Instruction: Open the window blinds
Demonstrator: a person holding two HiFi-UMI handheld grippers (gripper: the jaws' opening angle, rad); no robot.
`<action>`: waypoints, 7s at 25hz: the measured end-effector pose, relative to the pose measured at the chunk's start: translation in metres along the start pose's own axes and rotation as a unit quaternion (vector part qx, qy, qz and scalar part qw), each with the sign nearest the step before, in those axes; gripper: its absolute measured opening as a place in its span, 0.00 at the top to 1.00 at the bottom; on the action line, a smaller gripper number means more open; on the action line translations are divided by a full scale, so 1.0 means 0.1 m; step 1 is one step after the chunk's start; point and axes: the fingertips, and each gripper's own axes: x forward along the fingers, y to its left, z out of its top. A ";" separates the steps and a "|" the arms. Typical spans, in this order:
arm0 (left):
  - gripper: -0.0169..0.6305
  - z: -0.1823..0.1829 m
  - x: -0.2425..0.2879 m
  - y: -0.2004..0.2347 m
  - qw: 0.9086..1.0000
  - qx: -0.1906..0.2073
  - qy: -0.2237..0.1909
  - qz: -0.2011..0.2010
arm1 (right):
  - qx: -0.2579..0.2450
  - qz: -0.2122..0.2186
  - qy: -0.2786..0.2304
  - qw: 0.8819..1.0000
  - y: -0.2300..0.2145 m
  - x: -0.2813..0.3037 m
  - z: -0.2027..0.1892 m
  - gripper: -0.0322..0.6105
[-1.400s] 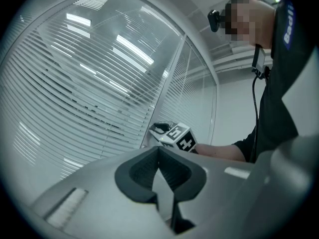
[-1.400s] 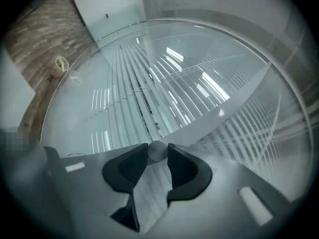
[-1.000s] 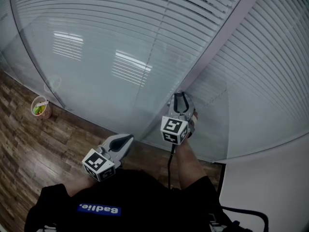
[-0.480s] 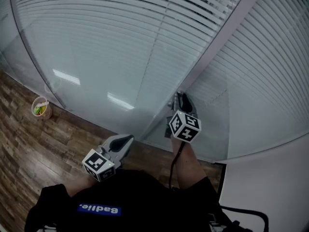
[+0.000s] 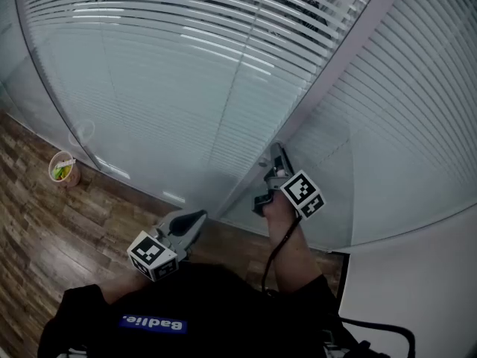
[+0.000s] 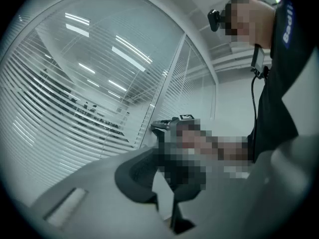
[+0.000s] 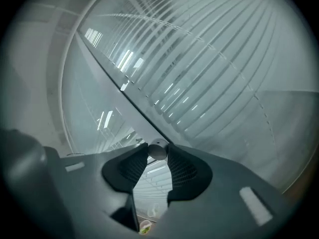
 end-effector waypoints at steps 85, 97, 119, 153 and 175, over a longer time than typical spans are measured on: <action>0.97 -0.13 -0.11 0.03 0.999 -0.007 0.010 -0.045 | -0.499 -0.055 -0.020 0.864 0.40 -0.71 -0.69 0.95; 0.97 -0.36 -0.33 -0.02 0.991 -0.049 0.041 -0.120 | -0.439 -0.111 0.057 0.890 0.26 -1.34 -1.62 0.95; 0.97 -0.74 -0.74 -1.42 0.997 -0.020 0.055 -0.054 | -0.411 -0.035 0.089 0.906 0.14 -2.67 -1.84 0.95; 0.97 -0.38 -1.13 -1.14 0.993 0.002 0.040 -0.113 | -0.415 -0.039 0.054 0.907 0.91 -2.69 -2.12 0.95; 0.97 -0.43 -1.16 -1.23 0.992 0.006 0.045 -0.121 | -0.405 -0.036 0.068 0.911 0.87 -2.77 -2.23 0.95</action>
